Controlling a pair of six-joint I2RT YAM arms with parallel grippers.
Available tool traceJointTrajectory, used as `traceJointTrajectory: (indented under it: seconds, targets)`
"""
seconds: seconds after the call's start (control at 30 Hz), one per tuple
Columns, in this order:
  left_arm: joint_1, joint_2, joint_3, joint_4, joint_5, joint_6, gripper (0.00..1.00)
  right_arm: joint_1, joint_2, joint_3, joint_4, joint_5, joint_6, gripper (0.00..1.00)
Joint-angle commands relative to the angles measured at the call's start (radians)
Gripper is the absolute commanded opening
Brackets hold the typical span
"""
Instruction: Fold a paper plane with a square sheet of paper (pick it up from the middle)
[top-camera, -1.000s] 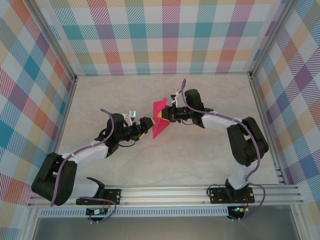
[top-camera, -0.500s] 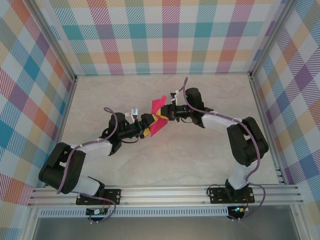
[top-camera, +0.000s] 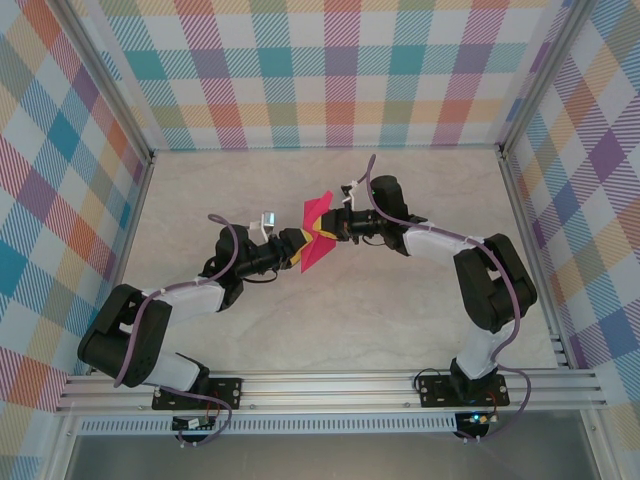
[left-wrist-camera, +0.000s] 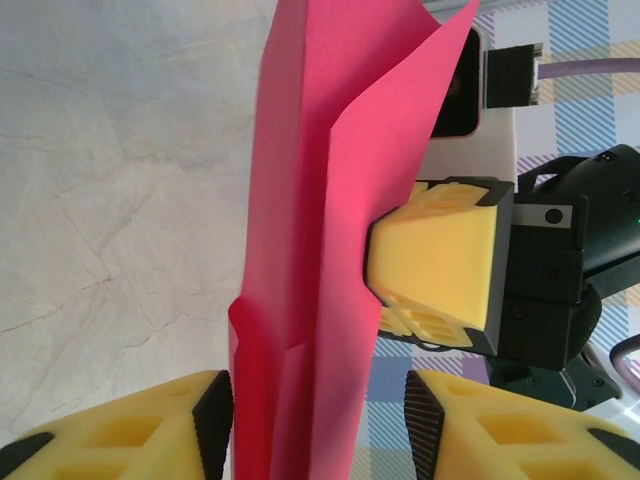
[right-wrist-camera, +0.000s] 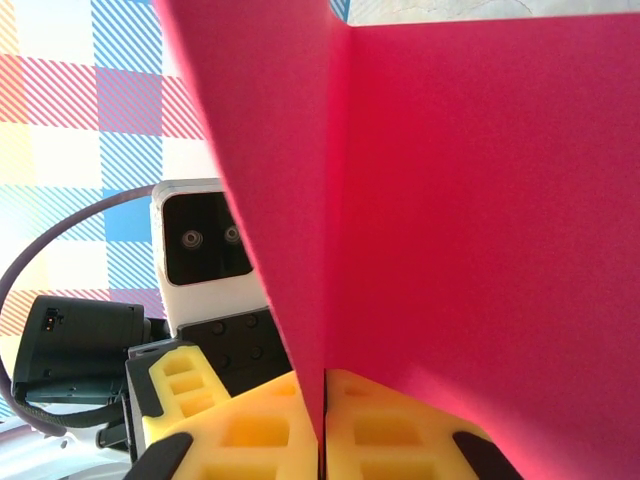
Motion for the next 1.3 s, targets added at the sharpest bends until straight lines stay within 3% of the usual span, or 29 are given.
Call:
traceJointTrajectory:
  seconds: [0.0,0.3,0.5,0.6,0.67,0.77,0.97,1.17,1.27]
  targets:
    - [0.001,-0.015,-0.018,0.048,-0.024,0.02,0.46,-0.005,0.015,0.022,-0.004,-0.011,-0.009,0.07]
    - [0.001,-0.017,-0.001,0.0,-0.029,0.063,0.16,-0.005,0.004,0.021,-0.036,0.004,-0.025,0.12]
    - [0.001,-0.027,0.009,-0.062,-0.04,0.104,0.05,-0.011,-0.054,0.019,-0.189,0.09,-0.11,0.37]
    - [0.001,-0.052,0.033,-0.187,-0.059,0.176,0.04,-0.017,-0.1,0.023,-0.332,0.203,-0.18,0.53]
    - [0.001,-0.083,0.071,-0.363,-0.103,0.263,0.05,-0.019,-0.135,0.024,-0.437,0.318,-0.228,0.6]
    - [-0.001,-0.126,0.154,-0.699,-0.239,0.44,0.05,-0.019,-0.182,0.011,-0.553,0.489,-0.275,0.68]
    - [-0.036,-0.145,0.318,-1.191,-0.623,0.653,0.06,-0.018,-0.236,-0.036,-0.643,0.679,-0.288,0.72]
    - [-0.107,-0.109,0.431,-1.426,-0.99,0.708,0.07,-0.019,-0.273,-0.1,-0.624,0.74,-0.27,0.74]
    - [-0.139,-0.067,0.471,-1.493,-1.116,0.713,0.08,-0.019,-0.283,-0.112,-0.632,0.752,-0.267,0.75]
